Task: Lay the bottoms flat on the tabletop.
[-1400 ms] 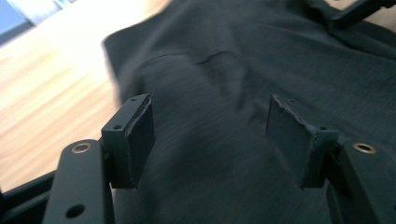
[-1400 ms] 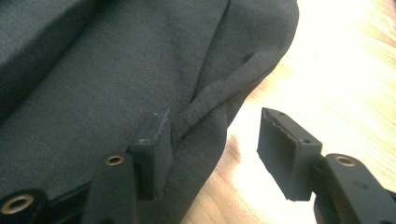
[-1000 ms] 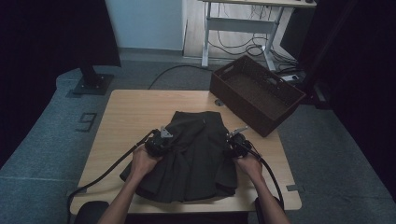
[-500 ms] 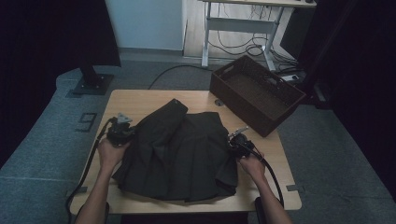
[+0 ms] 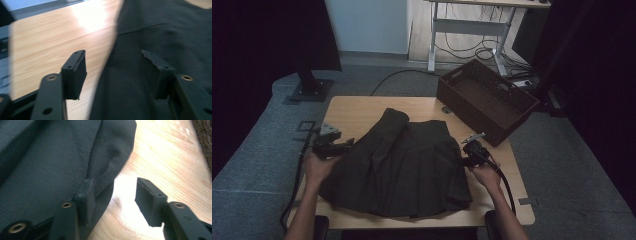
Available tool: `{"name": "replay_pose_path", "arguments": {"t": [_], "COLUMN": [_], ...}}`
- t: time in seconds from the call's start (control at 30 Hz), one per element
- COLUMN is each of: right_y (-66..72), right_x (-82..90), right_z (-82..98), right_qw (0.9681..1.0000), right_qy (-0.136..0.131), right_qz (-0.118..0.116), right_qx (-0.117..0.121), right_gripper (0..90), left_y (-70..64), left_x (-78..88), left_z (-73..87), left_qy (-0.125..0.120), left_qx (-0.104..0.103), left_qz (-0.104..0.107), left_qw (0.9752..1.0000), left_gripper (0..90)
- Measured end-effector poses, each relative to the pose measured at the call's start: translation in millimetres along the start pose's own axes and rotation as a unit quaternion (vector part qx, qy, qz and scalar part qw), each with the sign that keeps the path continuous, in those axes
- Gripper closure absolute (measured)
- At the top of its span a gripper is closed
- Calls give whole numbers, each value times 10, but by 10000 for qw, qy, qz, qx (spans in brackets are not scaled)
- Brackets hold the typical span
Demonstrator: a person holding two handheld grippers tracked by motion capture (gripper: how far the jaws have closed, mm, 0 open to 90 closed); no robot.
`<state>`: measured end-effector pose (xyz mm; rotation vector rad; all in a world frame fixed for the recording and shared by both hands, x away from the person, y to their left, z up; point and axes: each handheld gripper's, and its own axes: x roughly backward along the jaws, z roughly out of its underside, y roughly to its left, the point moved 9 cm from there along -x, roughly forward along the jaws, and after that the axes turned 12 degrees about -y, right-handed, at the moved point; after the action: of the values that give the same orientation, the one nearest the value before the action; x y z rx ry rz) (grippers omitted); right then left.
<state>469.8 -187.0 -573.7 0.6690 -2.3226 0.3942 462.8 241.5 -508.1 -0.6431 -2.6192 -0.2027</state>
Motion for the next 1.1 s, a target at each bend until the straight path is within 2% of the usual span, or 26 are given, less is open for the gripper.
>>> {"name": "replay_pose_path", "arguments": {"t": [0.1, 0.2, 0.27, 0.33, 0.4, 0.47, 0.57, 0.63, 0.67, 0.7, 0.73, 0.77, 0.87, 0.97, 1.03, 1.07, 1.1], "right_y": [21, 49, 62, 70, 75, 89, 113, 153, 177, 188, 187, 172, 121, 15, -95, -157, -205], "right_x": [-8, -29, -41, -52, -71, -110, -196, -247, -246, -242, -231, -216, -150, -31, 45, 70, 79], "right_z": [-9, -8, -12, -17, -13, 11, 75, 129, 115, 115, 113, 118, 109, 58, 36, 36, 42], "right_qw": [10000, 10000, 10000, 10000, 10000, 10000, 9997, 9989, 9985, 9983, 9987, 9992, 9994, 9998, 9998, 9997, 9996], "right_qy": [-13, -15, -29, -45, -47, 5, 195, 353, 238, 228, 243, 295, 292, 154, 128, 143, 161], "right_qz": [-27, -33, -22, -34, -24, -78, -152, -297, -421, -453, -393, -277, -168, -58, 104, 173, 185], "right_qx": [-7, 10, 13, 12, -17, -32, -32, -114, -252, -280, -222, -66, -36, -87, -97, -109, -158], "right_gripper": [455, 431, 420, 408, 393, 374, 380, 507, 619, 684, 797, 832, 860, 864, 862, 858, 850], "left_y": [-302, -576, -687, -711, -675, -637, -600, -566, -543, -507, -456, -397, -169, 40, 159, 203, 254], "left_x": [-152, -320, -442, -575, -695, -778, -816, -791, -762, -724, -673, -616, -414, -268, -262, -297, -340], "left_z": [-31, -48, -27, 38, 158, 280, 383, 368, 332, 282, 219, 150, -26, -97, -47, 22, 102], "left_qy": [161, 363, 538, 760, 1048, 1224, 1244, 1155, 1076, 980, 870, 755, 501, 375, 489, 668, 859], "left_qx": [-285, -561, -656, -662, -598, -482, -451, -454, -407, -374, -350, -305, -237, 35, 133, 149, 70], "left_qz": [300, 544, 569, 470, 384, 391, 371, 313, 308, 275, 204, 139, -137, -171, -224, -239, -340], "left_qw": [9990, 9963, 9948, 9938, 9919, 9905, 9905, 9918, 9929, 9941, 9954, 9966, 9984, 9991, 9985, 9974, 9957], "left_gripper": [336, 303, 295, 298, 323, 388, 633, 766, 807, 820, 829, 834, 838, 828, 796, 755, 704]}}
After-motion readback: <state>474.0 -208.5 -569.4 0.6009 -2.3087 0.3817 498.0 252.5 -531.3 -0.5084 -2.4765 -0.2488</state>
